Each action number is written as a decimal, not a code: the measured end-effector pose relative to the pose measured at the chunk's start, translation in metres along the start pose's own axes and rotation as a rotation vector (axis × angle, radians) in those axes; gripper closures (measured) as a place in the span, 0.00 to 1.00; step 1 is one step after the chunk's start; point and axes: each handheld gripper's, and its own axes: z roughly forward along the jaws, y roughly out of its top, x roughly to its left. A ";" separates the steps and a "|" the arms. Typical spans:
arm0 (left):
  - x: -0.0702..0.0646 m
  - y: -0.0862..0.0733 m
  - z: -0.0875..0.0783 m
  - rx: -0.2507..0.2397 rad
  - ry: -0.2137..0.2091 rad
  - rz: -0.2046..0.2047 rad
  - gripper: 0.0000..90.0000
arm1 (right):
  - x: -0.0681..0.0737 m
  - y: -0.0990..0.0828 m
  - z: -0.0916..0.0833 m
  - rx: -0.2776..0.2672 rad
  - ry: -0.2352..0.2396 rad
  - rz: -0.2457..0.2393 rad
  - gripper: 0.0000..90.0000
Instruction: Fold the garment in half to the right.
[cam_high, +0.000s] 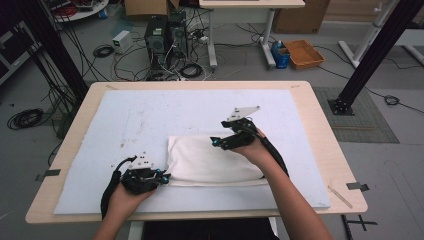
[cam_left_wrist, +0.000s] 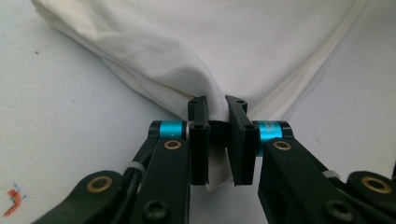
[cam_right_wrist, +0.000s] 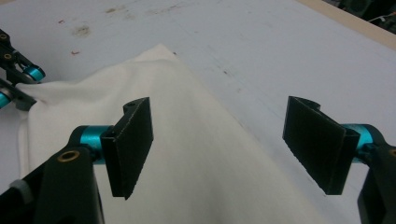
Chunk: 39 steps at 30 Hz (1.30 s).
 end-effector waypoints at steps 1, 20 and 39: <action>0.000 0.000 -0.001 -0.014 -0.004 -0.004 0.89 | 0.002 0.006 0.007 0.008 0.014 -0.003 0.27; 0.001 0.000 -0.002 -0.008 -0.038 0.017 0.89 | 0.032 0.048 0.139 0.163 0.084 0.004 0.38; 0.009 -0.006 -0.004 0.014 -0.033 0.002 0.89 | 0.053 0.053 0.167 0.193 0.041 -0.070 0.97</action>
